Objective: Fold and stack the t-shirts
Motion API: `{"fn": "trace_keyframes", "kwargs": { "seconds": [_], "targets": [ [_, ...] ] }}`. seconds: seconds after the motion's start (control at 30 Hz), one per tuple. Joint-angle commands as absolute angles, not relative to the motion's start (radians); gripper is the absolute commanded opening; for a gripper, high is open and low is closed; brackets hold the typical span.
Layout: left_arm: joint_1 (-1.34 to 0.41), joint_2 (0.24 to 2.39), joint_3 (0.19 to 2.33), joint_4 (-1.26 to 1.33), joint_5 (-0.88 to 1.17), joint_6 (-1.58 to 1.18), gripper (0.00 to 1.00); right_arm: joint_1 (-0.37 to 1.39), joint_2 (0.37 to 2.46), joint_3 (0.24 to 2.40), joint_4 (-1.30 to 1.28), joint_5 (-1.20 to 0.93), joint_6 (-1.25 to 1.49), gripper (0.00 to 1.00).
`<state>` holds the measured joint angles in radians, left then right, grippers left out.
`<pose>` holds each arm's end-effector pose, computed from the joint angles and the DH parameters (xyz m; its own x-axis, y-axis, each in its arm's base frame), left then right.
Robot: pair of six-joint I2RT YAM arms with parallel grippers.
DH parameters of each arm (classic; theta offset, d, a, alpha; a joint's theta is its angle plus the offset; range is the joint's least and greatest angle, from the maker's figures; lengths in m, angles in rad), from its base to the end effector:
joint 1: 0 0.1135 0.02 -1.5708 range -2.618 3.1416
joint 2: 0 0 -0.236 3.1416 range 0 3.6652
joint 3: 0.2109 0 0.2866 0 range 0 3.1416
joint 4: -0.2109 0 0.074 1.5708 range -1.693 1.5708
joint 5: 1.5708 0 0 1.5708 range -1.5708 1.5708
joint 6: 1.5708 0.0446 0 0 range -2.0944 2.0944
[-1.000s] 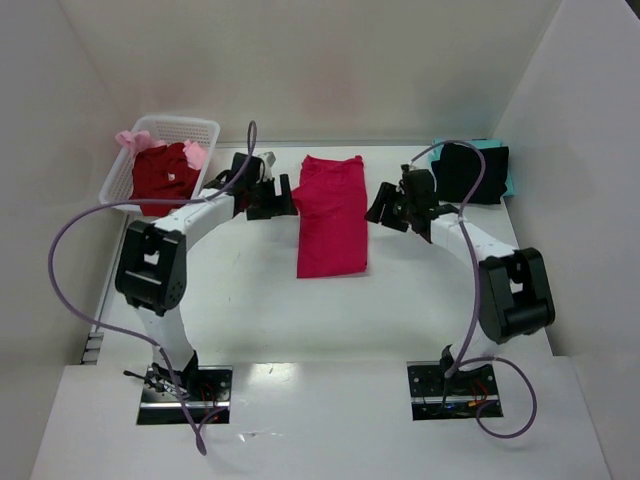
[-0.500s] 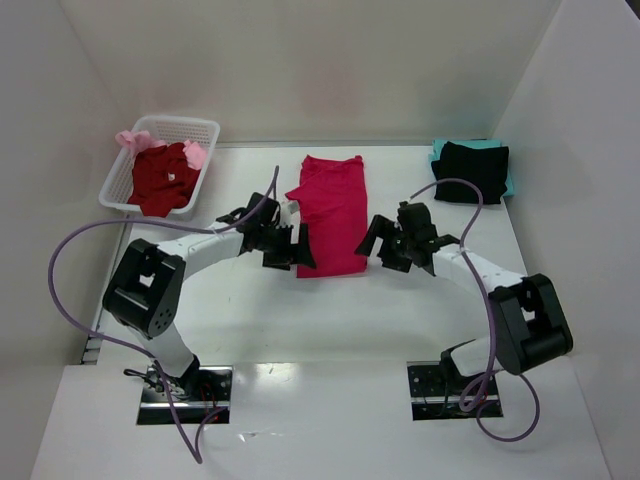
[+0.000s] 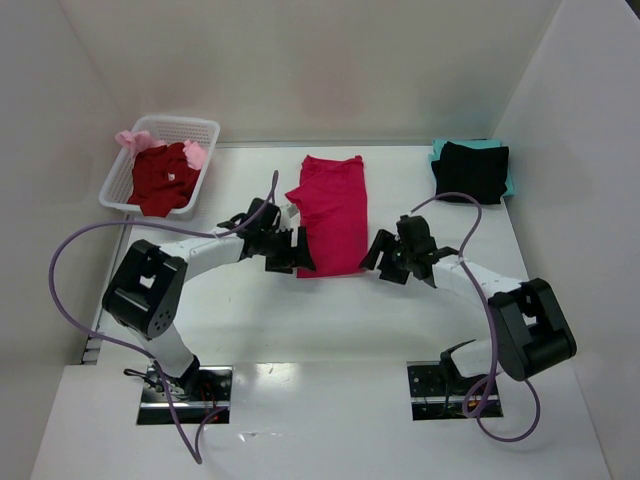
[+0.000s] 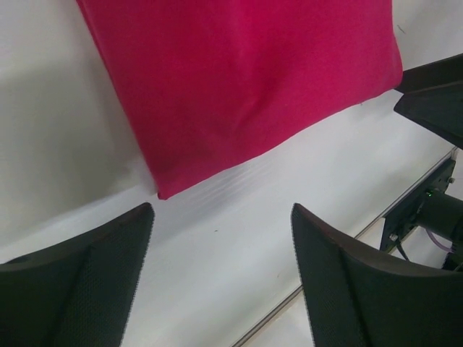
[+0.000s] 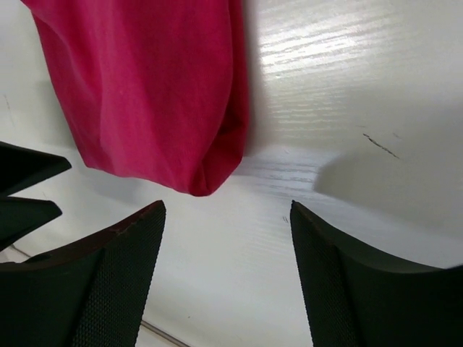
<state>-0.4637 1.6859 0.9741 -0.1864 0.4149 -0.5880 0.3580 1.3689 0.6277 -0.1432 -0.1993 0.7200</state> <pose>0.3229 -0.1816 0.1205 -0.9338 -0.1006 -0.3435 0.1394 0.7816 -0.6079 0.2728 0.1115 0.1087 -0.8486 0.3726 -0.3755 0.1312 0.8359 0.5330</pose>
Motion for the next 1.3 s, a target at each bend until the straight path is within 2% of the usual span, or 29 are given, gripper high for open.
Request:
{"fn": "trace_keyframes", "kwargs": {
  "seconds": [0.0, 0.27, 0.37, 0.57, 0.73, 0.87, 0.93, 1.1, 1.27],
  "targets": [
    [-0.469, 1.700, 0.968, -0.129, 0.423, -0.617, 0.83, 0.365, 1.370, 0.635, -0.071, -0.198, 0.727, 0.74],
    [-0.469, 1.749, 0.977, -0.129, 0.405, -0.626, 0.65, 0.365, 1.453, 0.653, -0.029, -0.199, 0.727, 0.52],
    [-0.469, 1.758, 0.996, -0.139, 0.405, -0.626, 0.64, 0.374, 1.462, 0.664, -0.029, -0.199, 0.718, 0.52],
    [-0.469, 1.776, 0.996, -0.153, 0.396, -0.626, 0.64, 0.374, 1.471, 0.664, -0.008, -0.199, 0.718, 0.49],
    [-0.469, 1.776, 0.996, -0.163, 0.377, -0.617, 0.74, 0.374, 1.492, 0.673, 0.011, -0.190, 0.718, 0.46],
    [-0.469, 1.798, 1.006, -0.163, 0.377, -0.617, 0.74, 0.374, 1.513, 0.695, 0.021, -0.190, 0.718, 0.39],
    [-0.469, 1.808, 1.006, -0.163, 0.377, -0.617, 0.71, 0.383, 1.535, 0.706, 0.031, -0.199, 0.718, 0.34],
    [-0.469, 1.819, 1.006, -0.163, 0.377, -0.617, 0.50, 0.383, 1.555, 0.706, 0.040, -0.199, 0.718, 0.24],
    [-0.469, 1.838, 1.017, -0.141, 0.387, -0.617, 0.39, 0.393, 1.574, 0.706, 0.040, -0.199, 0.718, 0.11]
  ]
}}
